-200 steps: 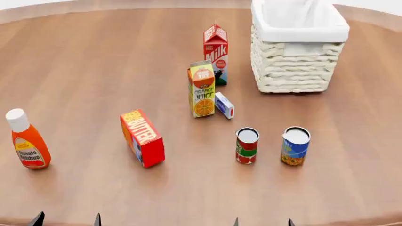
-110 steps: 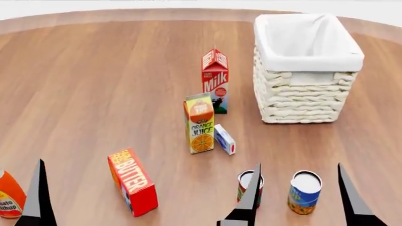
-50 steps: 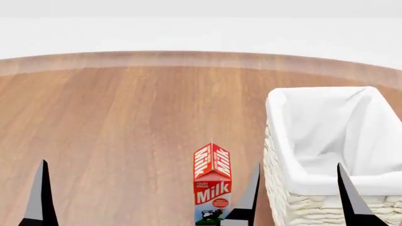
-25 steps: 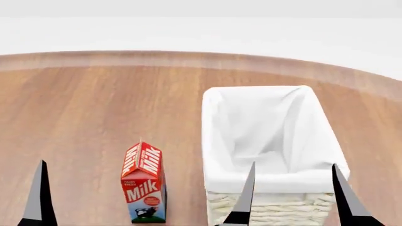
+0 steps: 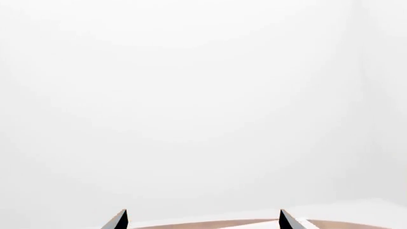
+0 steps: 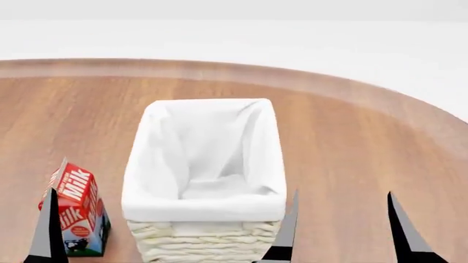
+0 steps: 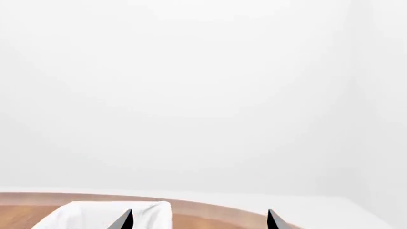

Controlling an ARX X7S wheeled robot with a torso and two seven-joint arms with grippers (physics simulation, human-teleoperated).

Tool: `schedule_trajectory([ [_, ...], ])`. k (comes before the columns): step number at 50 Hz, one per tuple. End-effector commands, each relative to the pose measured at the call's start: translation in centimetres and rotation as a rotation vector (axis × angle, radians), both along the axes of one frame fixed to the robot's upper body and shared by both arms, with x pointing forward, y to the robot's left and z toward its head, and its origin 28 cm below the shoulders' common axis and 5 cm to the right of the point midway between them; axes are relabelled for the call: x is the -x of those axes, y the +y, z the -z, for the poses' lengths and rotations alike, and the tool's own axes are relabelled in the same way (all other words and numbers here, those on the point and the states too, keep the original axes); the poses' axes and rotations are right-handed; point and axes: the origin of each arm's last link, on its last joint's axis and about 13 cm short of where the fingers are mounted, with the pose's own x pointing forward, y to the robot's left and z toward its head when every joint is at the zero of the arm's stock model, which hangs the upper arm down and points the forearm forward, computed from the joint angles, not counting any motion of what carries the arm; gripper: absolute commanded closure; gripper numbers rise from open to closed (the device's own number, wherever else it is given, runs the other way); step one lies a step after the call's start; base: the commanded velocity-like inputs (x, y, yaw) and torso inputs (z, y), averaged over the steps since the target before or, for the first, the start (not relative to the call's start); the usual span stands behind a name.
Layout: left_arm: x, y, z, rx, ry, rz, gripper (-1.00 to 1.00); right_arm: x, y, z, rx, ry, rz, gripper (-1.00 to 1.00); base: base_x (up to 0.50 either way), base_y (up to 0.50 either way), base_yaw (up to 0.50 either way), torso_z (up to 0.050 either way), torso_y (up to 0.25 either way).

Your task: Pick up the alphabet soup and the tomato sauce, and put them in the basket.

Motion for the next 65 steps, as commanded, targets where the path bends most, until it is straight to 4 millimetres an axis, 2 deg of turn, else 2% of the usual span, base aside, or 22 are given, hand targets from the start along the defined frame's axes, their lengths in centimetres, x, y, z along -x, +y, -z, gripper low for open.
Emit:
schedule_trajectory([
  [1, 0.01, 0.00, 0.02, 0.000, 0.002, 0.000, -1.00, -0.03, 0.00, 0.06, -0.002, 0.004, 0.001, -1.00, 0.00, -0.50, 0.00, 0.000, 0.000],
  [6, -0.14, 0.00, 0.23, -0.001, 0.005, 0.002, -1.00, -0.23, -0.03, 0.17, 0.031, 0.014, 0.029, -1.00, 0.00, -0.50, 0.00, 0.000, 0.000],
  [8, -0.06, -0.05, 0.12, -0.002, 0.005, 0.003, -1.00, -0.41, -0.03, 0.21, 0.098, 0.032, 0.068, -1.00, 0.00, 0.00, 0.00, 0.000, 0.000],
  [16, 0.04, -0.06, 0.01, -0.001, 0.005, 0.003, -1.00, -0.43, -0.33, 0.18, 0.077, 0.042, 0.109, -1.00, 0.00, 0.00, 0.00, 0.000, 0.000],
  [26, -0.03, -0.08, 0.13, -0.002, 0.007, 0.004, -1.00, -0.05, -0.05, 0.26, 0.076, 0.016, 0.033, -1.00, 0.00, 0.00, 0.02, 0.000, 0.000],
  [56, 0.03, -0.08, 0.10, -0.003, 0.004, 0.003, -1.00, 0.19, 0.61, 0.52, 0.124, 0.017, -0.082, -1.00, 0.00, 0.00, 0.50, 0.000, 0.000],
  [65, 0.08, -0.05, -0.05, 0.001, 0.002, 0.003, -1.00, -0.17, 0.45, 0.56, 0.103, 0.036, -0.035, -1.00, 0.00, 0.00, 0.25, 0.000, 0.000],
])
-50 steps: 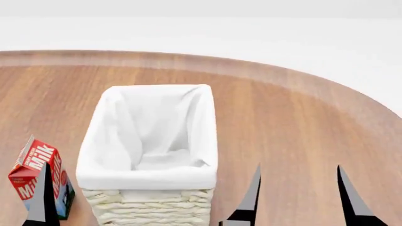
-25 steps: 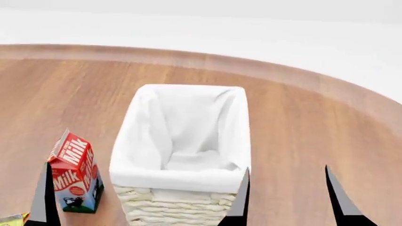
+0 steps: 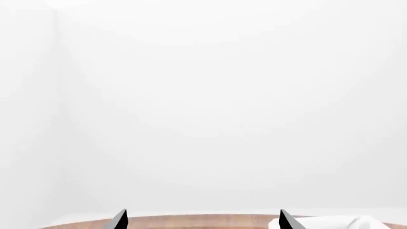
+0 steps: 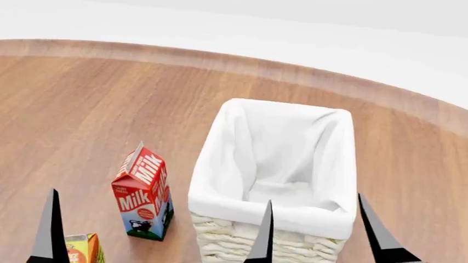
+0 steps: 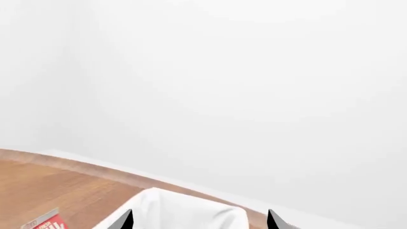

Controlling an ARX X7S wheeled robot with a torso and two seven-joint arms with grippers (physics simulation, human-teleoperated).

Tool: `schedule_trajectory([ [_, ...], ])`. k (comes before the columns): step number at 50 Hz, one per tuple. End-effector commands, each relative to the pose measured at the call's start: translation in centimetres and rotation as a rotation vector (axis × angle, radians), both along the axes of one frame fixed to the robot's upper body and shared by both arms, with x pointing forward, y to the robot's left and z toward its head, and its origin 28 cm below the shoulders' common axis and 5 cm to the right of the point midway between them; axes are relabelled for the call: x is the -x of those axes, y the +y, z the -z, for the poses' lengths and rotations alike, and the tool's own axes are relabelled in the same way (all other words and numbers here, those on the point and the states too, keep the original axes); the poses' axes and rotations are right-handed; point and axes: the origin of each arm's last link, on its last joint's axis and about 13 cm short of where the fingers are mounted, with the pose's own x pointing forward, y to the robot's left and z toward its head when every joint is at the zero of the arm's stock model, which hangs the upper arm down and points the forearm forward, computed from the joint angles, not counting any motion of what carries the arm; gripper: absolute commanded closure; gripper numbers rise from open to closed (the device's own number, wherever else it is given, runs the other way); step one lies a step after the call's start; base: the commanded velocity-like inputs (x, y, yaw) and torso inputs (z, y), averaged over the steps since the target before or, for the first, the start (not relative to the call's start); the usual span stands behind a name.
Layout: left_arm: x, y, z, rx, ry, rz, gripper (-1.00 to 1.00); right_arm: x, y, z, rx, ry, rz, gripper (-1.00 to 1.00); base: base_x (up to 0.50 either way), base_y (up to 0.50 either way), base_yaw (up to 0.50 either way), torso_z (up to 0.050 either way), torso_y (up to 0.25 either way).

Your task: Pick up the alphabet soup and the tomato sauce, and put them in the basket.

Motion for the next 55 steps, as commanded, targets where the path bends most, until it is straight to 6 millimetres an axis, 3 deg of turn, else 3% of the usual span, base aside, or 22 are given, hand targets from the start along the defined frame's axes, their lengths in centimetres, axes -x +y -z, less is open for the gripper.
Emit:
schedule_trajectory([
  [1, 0.07, -0.03, -0.13, -0.002, -0.004, 0.001, -1.00, -0.15, -0.03, -0.02, -0.011, 0.004, 0.014, -1.00, 0.00, 0.00, 0.00, 0.000, 0.000],
  [47, -0.01, 0.07, -0.05, 0.002, 0.007, 0.001, -1.00, -0.11, -0.01, -0.11, -0.006, 0.003, 0.008, -1.00, 0.00, 0.00, 0.00, 0.045, -0.027],
  [55, 0.01, 0.11, -0.04, -0.016, 0.008, -0.018, -1.00, -0.11, 0.02, -0.11, -0.005, 0.004, 0.006, -1.00, 0.00, 0.00, 0.00, 0.043, -0.153],
])
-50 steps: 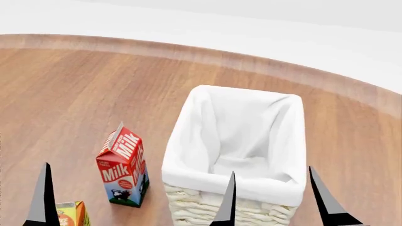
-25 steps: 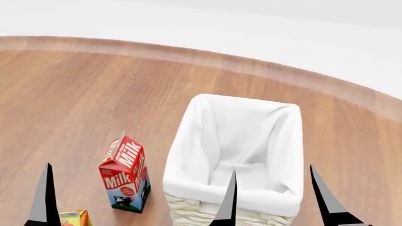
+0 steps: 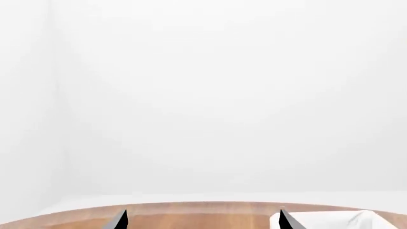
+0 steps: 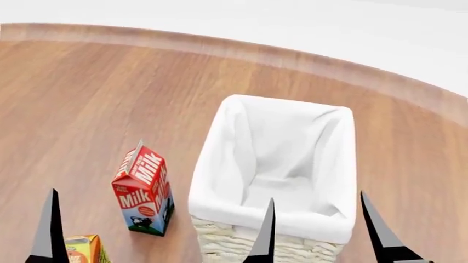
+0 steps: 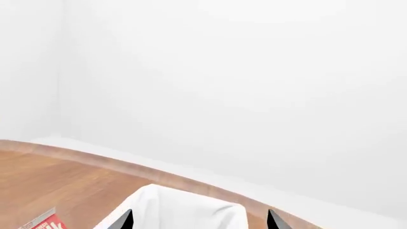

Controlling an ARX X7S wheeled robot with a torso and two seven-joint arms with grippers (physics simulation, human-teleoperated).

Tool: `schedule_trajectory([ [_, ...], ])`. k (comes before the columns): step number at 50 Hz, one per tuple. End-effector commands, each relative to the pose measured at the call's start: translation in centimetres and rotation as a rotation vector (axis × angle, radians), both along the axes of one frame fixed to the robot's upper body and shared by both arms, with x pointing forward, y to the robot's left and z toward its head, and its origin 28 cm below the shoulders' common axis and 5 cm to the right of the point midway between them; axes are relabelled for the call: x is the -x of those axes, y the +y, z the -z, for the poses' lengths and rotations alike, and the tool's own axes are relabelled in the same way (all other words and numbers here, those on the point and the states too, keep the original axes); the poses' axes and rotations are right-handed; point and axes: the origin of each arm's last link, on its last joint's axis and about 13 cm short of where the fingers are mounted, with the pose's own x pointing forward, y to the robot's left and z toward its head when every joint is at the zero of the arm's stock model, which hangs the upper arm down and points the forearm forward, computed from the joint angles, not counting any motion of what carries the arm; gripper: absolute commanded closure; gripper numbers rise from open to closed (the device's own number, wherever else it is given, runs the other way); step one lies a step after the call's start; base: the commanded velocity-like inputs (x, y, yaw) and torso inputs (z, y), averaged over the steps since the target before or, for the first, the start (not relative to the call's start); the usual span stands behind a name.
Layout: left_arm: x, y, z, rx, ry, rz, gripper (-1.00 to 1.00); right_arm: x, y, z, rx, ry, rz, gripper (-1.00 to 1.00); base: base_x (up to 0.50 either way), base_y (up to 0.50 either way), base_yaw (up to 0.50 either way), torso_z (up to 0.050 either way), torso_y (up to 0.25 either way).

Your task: Pick up the alphabet soup and the tomato sauce, and put them in the basket.

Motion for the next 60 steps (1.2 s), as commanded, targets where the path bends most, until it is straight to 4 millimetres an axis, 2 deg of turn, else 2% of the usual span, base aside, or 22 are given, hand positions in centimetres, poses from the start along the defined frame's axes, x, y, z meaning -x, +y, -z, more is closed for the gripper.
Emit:
schedule_trajectory([
  [1, 0.0, 0.0, 0.0, -0.016, 0.001, -0.014, -1.00, 0.0, 0.0, 0.0, 0.002, 0.001, -0.002, -1.00, 0.00, 0.00, 0.00, 0.040, -0.186],
  [44, 0.2, 0.0, -0.1, 0.004, 0.007, 0.016, -1.00, 0.1, 0.1, -0.1, 0.007, -0.001, -0.008, -1.00, 0.00, 0.00, 0.00, 0.040, -0.181],
  [57, 0.2, 0.1, -0.6, 0.029, 0.030, 0.028, -1.00, 0.1, -0.1, -0.7, 0.035, 0.004, 0.002, -1.00, 0.00, 0.00, 0.00, 0.000, 0.000],
  [60, 0.3, 0.3, -0.8, 0.033, 0.031, 0.027, -1.00, 0.4, -0.1, -1.5, 0.076, 0.000, -0.003, -1.00, 0.00, 0.00, 0.00, 0.000, 0.000],
])
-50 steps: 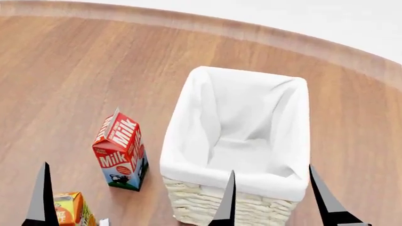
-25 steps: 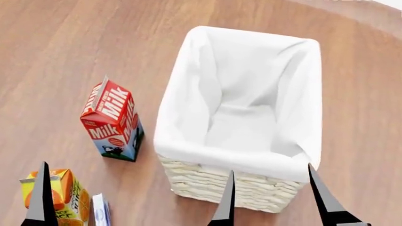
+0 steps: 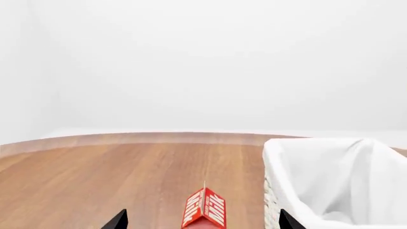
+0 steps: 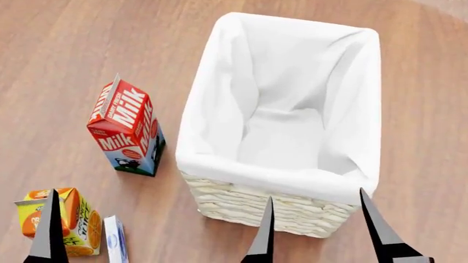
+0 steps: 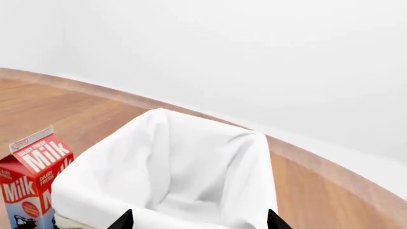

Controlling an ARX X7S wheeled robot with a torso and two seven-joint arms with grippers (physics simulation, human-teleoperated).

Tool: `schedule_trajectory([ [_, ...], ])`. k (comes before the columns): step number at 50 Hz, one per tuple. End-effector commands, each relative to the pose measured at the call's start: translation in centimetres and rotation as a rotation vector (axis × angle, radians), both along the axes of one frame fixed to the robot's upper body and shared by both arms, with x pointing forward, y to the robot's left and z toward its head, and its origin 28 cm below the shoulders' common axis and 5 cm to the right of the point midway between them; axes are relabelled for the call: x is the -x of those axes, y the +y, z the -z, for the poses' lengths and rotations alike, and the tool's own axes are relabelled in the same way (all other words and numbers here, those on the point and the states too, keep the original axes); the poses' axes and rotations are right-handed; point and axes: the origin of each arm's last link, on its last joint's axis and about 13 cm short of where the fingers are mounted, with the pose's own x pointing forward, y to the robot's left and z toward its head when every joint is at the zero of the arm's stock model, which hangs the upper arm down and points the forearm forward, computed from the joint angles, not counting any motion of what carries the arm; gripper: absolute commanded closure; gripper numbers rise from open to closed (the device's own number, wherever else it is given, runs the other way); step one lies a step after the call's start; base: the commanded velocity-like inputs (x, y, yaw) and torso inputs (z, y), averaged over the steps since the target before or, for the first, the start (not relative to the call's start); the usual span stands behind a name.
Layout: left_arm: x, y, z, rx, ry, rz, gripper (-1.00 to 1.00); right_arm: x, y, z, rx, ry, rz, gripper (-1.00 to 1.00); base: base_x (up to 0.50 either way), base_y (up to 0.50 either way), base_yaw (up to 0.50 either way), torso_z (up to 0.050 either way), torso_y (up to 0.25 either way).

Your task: Pick up the alphabet soup and the tomato sauce, and put them in the basket.

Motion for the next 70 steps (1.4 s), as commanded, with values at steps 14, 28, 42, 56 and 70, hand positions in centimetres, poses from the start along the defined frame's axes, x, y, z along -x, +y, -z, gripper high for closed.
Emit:
schedule_trajectory([
  [14, 0.6, 0.6, -1.3, 0.043, -0.003, -0.005, -1.00, 2.8, -0.9, -1.0, 0.166, 0.050, -0.052, -1.00, 0.00, 0.00, 0.00, 0.000, 0.000],
  [28, 0.9, 0.4, -1.5, 0.042, -0.012, 0.003, -1.00, 5.9, -1.5, 0.2, 0.215, 0.120, -0.213, -1.00, 0.00, 0.00, 0.00, 0.000, 0.000],
  [42, 0.9, 0.4, -1.5, 0.030, -0.013, 0.004, -1.00, 8.2, -2.4, 0.3, 0.314, 0.225, -0.375, -1.00, 0.00, 0.00, 0.00, 0.000, 0.000],
  [56, 1.0, 0.4, -1.6, 0.036, -0.015, 0.001, -1.00, 8.3, -2.4, 0.3, 0.345, 0.274, -0.456, -1.00, 0.00, 0.00, 0.00, 0.000, 0.000],
  [70, 1.0, 0.3, -1.5, 0.033, -0.011, 0.009, -1.00, 8.9, -2.2, 0.4, 0.384, 0.311, -0.521, -1.00, 0.00, 0.00, 0.00, 0.000, 0.000],
])
